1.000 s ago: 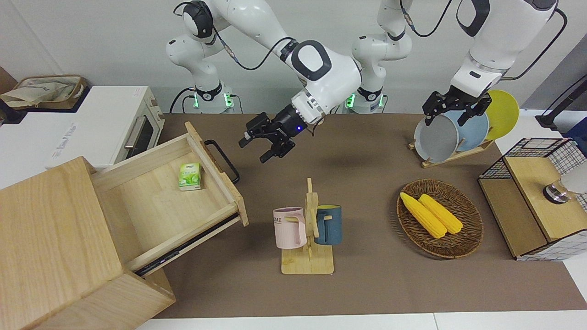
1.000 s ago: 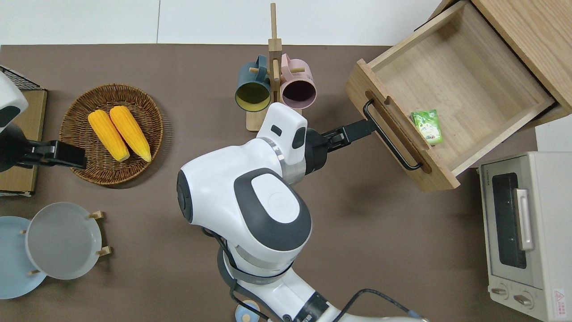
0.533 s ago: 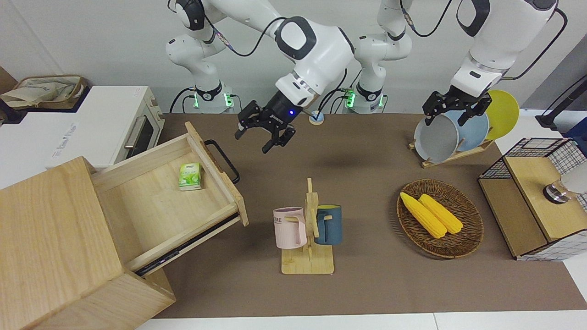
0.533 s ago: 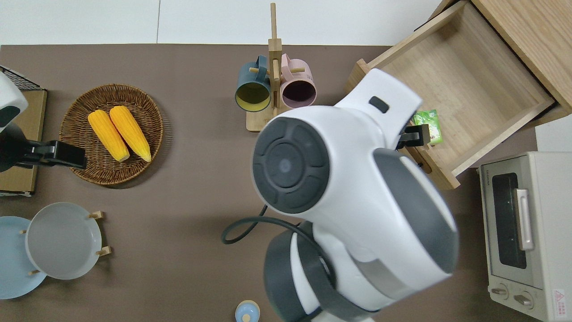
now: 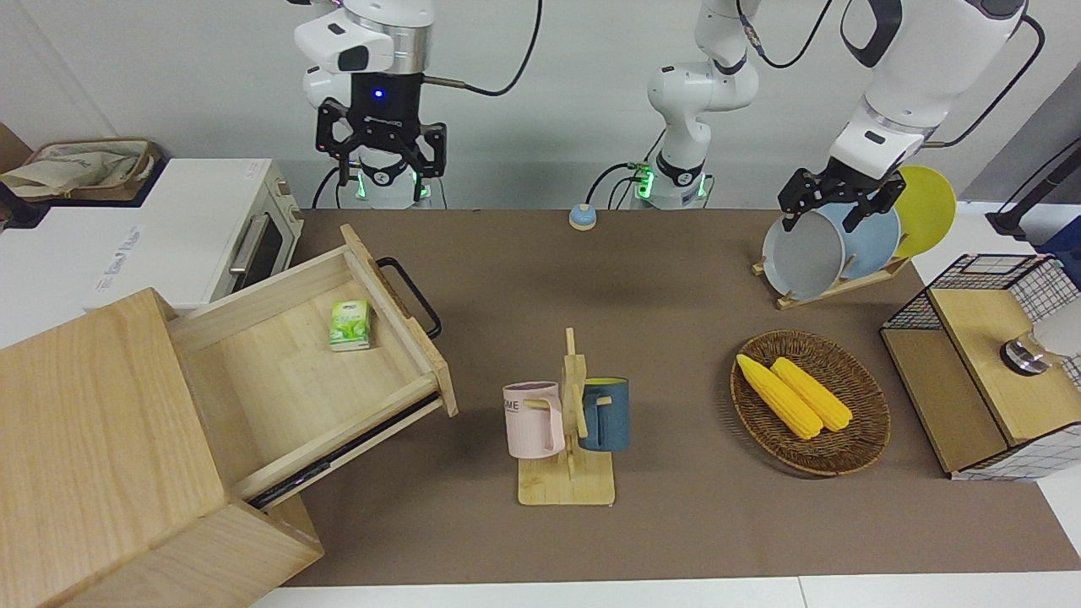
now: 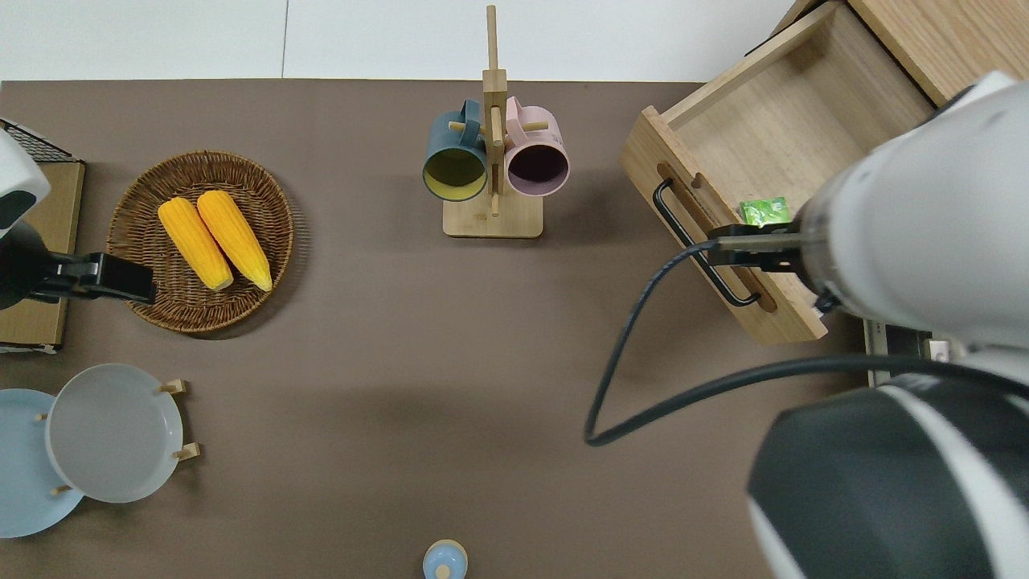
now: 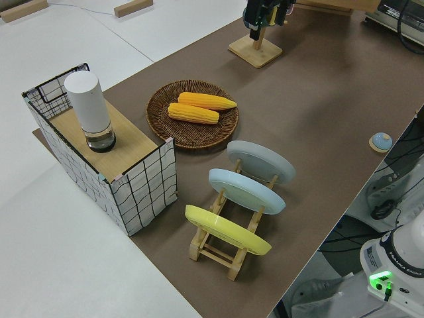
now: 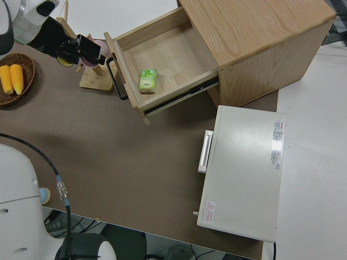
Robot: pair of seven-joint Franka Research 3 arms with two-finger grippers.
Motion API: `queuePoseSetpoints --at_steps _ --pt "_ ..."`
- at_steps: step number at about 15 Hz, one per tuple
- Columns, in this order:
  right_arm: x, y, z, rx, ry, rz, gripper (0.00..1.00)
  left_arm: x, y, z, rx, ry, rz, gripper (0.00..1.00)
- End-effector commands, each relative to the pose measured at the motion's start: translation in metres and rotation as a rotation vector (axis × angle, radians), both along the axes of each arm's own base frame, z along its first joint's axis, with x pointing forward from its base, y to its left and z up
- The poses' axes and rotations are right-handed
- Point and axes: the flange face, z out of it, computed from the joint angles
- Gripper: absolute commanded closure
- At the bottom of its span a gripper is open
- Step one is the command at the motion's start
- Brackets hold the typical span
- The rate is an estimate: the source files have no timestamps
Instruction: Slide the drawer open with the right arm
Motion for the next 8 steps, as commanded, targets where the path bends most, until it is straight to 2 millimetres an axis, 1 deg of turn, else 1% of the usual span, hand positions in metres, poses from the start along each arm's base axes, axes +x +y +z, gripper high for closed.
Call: queuePoseSetpoints --at_steps 1,3,4,6,8 --pt "-0.001 -0.071 0.006 0.112 0.039 0.029 0.015 -0.003 -0.002 0.005 0.019 0.004 0.005 0.01" --pt "0.004 -0.098 0.005 0.131 0.052 0.052 0.015 -0.003 -0.002 0.005 0.019 0.004 0.005 0.01" --pt "0.006 -0.109 0.002 0.139 0.061 0.063 0.015 -0.003 -0.002 0.005 0.019 0.004 0.005 0.01" --pt "0.013 -0.137 -0.010 0.178 0.076 0.075 0.015 -0.003 -0.002 0.006 0.019 0.003 0.005 0.01" --pt "0.018 -0.158 -0.018 0.206 0.077 0.094 0.015 -0.003 -0.002 0.005 0.019 0.004 0.005 0.01"
